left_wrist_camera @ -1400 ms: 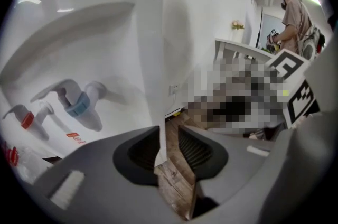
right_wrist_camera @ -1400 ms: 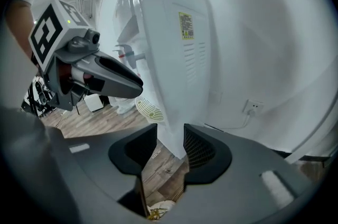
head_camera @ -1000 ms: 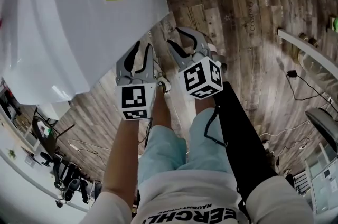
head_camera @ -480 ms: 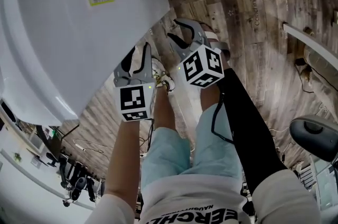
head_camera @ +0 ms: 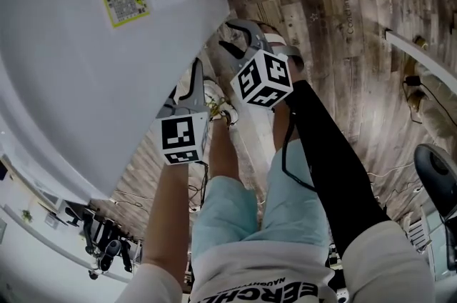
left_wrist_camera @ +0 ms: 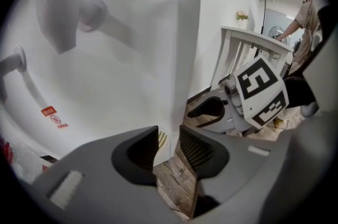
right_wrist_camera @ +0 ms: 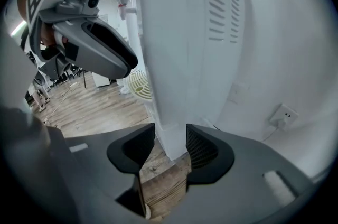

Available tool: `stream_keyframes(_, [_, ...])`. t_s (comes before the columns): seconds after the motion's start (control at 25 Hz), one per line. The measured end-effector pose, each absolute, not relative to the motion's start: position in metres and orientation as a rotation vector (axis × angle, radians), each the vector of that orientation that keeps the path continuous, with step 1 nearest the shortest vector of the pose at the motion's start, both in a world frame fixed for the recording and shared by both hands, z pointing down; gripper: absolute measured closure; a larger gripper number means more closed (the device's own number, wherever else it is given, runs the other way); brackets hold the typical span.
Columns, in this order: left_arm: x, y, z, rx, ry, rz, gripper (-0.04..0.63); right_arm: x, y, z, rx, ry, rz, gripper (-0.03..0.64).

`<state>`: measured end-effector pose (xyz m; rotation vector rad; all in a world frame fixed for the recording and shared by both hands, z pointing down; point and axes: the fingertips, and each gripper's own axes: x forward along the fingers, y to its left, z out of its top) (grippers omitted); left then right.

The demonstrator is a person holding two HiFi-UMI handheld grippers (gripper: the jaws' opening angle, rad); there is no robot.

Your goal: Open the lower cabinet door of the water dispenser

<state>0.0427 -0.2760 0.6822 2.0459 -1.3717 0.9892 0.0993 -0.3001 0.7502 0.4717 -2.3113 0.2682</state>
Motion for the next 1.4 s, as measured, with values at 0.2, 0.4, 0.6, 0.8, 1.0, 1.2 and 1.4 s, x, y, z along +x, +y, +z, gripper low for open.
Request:
stream_keyframes(0.2, [0.043, -0.284, 0.681, 2.078, -1.366, 0.982, 0.463, 0.082, -0.303, 0.76, 0.406, -2.308, 0.238, 0.449])
stream_keyframes(0.4, [0.048, -0.288, 0.678, 2.112, -1.343, 0.963, 0.463, 0.074, -0.305, 0.775, 0.371, -2.286, 0.226, 0.448])
stream_keyframes(0.6, [0.049, -0.285, 0.684, 2.108, -1.33, 0.964, 0.463, 0.071, -0.304, 0.794, 0.337, -2.249, 0.214, 0.448])
stream_keyframes(0.8, [0.049, -0.284, 0.686, 2.106, -1.32, 0.97, 0.463, 0.064, -0.309, 0.797, 0.315, -2.242, 0.189, 0.446])
stream_keyframes(1.0, [0.048, -0.28, 0.69, 2.092, -1.297, 0.946, 0.463, 0.065, -0.306, 0.803, 0.297, -2.218, 0.185, 0.443])
stream_keyframes(1.2, [0.04, -0.291, 0.685, 2.07, -1.336, 0.979, 0.463, 0.064, -0.308, 0.809, 0.312, -2.206, 0.169, 0.443])
stream_keyframes(1.4, [0.038, -0.288, 0.686, 2.064, -1.34, 0.973, 0.463, 0.063, -0.308, 0.814, 0.321, -2.195, 0.165, 0.443])
